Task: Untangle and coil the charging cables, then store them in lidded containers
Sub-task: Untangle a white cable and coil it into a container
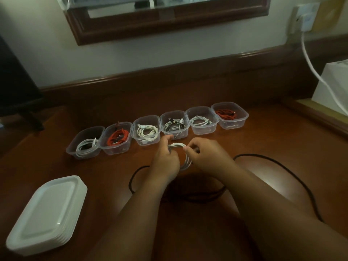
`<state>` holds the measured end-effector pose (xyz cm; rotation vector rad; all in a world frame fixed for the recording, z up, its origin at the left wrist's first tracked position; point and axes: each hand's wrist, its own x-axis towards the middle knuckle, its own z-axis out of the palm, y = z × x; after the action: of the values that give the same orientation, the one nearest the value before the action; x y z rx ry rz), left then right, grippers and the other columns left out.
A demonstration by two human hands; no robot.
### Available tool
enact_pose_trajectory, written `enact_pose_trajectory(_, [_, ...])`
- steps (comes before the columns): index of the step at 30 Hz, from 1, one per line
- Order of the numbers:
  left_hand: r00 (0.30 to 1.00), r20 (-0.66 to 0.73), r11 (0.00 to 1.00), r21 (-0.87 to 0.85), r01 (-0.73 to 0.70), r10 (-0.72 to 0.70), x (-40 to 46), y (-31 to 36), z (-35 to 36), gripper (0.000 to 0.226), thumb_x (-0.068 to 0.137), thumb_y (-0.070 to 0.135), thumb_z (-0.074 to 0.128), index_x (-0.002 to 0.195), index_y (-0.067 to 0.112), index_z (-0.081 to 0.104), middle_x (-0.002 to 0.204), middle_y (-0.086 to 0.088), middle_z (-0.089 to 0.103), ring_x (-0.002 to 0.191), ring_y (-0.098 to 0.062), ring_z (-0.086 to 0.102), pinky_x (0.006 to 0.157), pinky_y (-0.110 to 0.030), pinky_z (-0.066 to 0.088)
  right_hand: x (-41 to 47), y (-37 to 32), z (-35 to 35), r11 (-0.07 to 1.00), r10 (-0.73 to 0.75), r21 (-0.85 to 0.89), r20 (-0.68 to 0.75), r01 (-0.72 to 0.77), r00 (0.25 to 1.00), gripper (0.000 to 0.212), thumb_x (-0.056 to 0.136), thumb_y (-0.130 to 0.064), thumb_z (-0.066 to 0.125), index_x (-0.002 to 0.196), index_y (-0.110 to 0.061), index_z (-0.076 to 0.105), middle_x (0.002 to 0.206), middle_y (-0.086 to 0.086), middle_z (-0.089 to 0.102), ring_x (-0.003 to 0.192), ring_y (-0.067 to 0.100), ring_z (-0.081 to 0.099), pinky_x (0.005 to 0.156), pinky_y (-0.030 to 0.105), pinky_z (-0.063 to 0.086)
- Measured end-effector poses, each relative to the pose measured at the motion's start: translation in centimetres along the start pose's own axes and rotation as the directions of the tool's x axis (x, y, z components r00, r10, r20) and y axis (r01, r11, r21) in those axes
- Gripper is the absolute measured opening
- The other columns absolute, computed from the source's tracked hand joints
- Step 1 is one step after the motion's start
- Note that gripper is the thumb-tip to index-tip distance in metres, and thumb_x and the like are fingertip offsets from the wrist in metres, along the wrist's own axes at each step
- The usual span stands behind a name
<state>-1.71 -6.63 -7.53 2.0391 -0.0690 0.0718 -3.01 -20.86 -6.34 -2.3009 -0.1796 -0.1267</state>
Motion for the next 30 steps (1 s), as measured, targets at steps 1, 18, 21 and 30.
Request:
enact_pose_trajectory(1, [1.0, 0.0, 1.0, -0.015, -0.023, 0.023, 0.3, 0.4, 0.1, 0.042, 0.099, 0.012, 0.039, 0.134, 0.036, 0.045, 0.124, -0.003, 0.06, 0.1, -0.021, 0.058, 0.077, -0.033, 0.046, 0.1, -0.4, -0.5, 0.998, 0.007, -0.06, -0.006, -0.008, 1.0, 0.019, 0.098, -0.037, 0.054, 0.092, -0.021, 0.064, 0.081, -0.003, 0.066, 0.076, 0.016, 0.063, 0.069, 0.037, 0.054])
enact_pose_trajectory(18, [0.851, 0.348, 0.526, 0.674, -0.519, 0.393, 8.4, 1.7, 3.7, 0.06, 0.094, 0.041, 0.056, 0.149, 0.028, 0.038, 0.149, 0.004, 0.042, 0.138, -0.019, 0.037, 0.113, -0.045, 0.032, 13.4, 3.8, -9.9, 0.872, 0.126, -0.45, -0.171, -0.192, 0.977, 0.017, 0.099, -0.027, 0.047, 0.101, -0.015, 0.059, 0.091, 0.005, 0.06, 0.079, 0.021, 0.059, 0.062, 0.032, 0.047])
enact_pose_trajectory(21, [0.837, 0.388, 0.417, 0.736, -0.533, 0.385, 9.4, 1.8, 4.9, 0.064, 0.092, 0.047, 0.054, 0.149, 0.026, 0.034, 0.147, 0.0, 0.042, 0.137, -0.022, 0.037, 0.111, -0.048, 0.032, 15.2, 4.0, -9.3, 0.852, 0.153, -0.48, -0.156, -0.211, 0.976, 0.019, 0.098, -0.027, 0.047, 0.102, -0.014, 0.06, 0.091, 0.006, 0.061, 0.082, 0.022, 0.061, 0.07, 0.035, 0.05])
enact_pose_trajectory(30, [0.836, 0.391, 0.34, 0.782, -0.522, 0.385, 10.3, 1.8, 6.0, 0.062, 0.095, 0.051, 0.049, 0.15, 0.029, 0.033, 0.147, 0.0, 0.041, 0.137, -0.021, 0.037, 0.112, -0.048, 0.026, 15.8, 9.3, -13.6, 0.815, 0.307, -0.419, -0.272, -0.399, 0.912, 0.025, 0.096, -0.036, 0.053, 0.087, -0.014, 0.062, 0.083, 0.007, 0.065, 0.069, 0.021, 0.061, 0.055, 0.03, 0.041])
